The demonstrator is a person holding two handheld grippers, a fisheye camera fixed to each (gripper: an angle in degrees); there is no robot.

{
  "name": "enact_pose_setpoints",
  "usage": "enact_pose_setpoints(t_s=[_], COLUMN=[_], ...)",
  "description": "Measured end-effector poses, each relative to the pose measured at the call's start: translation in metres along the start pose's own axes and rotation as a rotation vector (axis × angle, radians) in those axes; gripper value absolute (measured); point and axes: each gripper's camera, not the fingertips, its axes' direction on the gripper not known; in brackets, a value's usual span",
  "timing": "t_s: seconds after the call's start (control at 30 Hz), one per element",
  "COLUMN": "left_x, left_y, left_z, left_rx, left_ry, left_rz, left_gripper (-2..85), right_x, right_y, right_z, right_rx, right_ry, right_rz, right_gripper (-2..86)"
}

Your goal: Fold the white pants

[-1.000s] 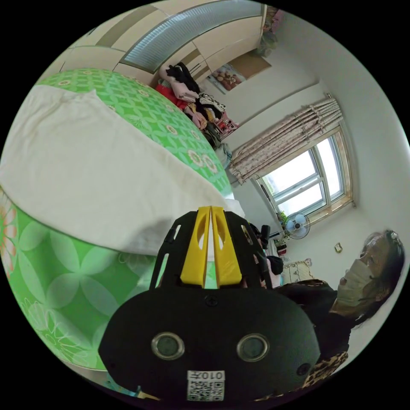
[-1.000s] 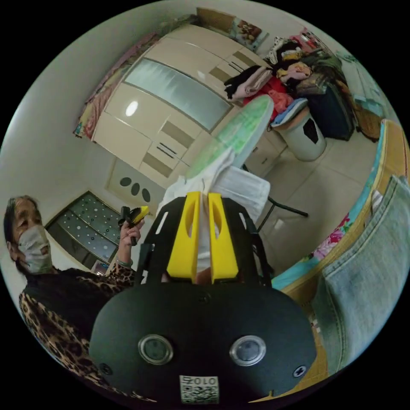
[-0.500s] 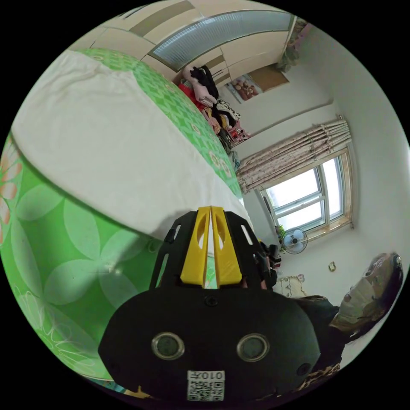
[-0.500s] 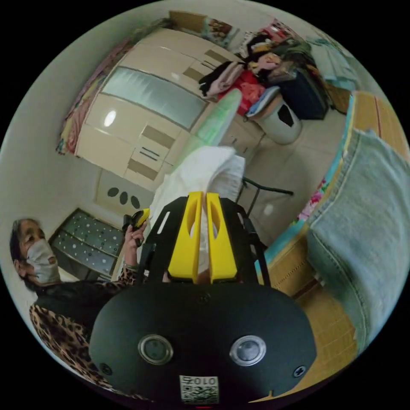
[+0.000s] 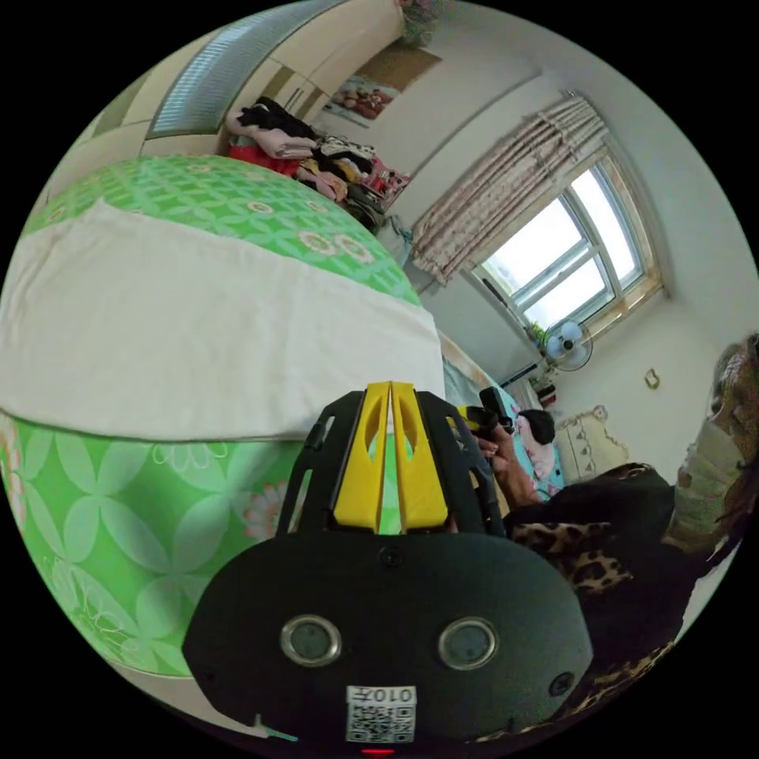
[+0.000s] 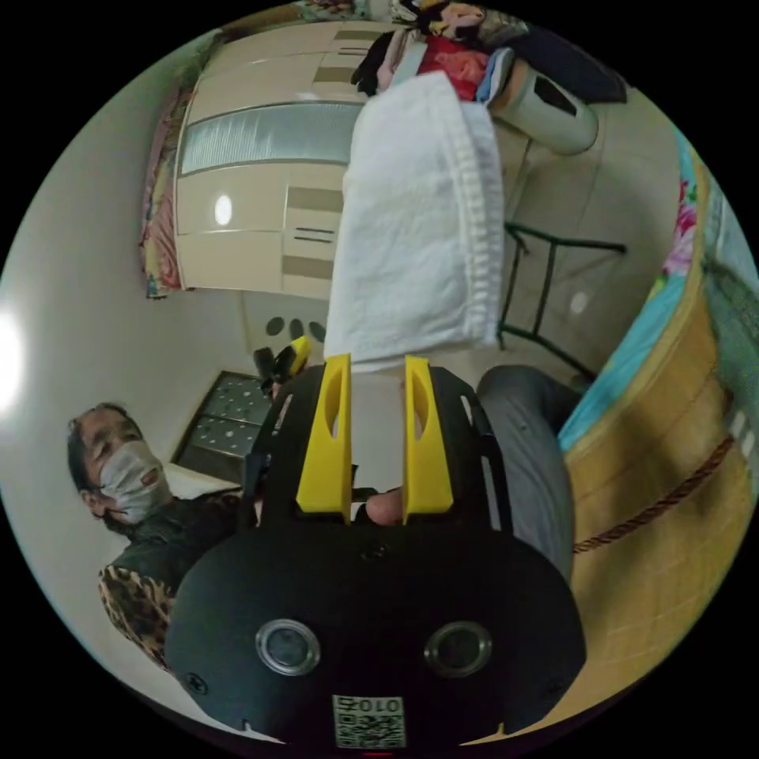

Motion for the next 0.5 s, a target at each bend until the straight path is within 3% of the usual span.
enact_pose_setpoints(t_s=[0.27, 0.5], left_x=[0.004, -0.009], left_y=[0.026, 0.036], left_z=[0.023, 0.029], left_rx=[0.014, 0.056], left_ry=[0.16, 0.212], left_rz=[-0.09, -0.142], left_gripper=[-0.1, 0.0], right_x=[0.028, 0.038], right_y=[0.002, -0.006], right_z=[-0.002, -0.01], right_rx=[0.053, 0.062], right_ry=[-0.308, -0.315], right_rz=[0.091, 0.107], right_gripper=[12.7, 12.6])
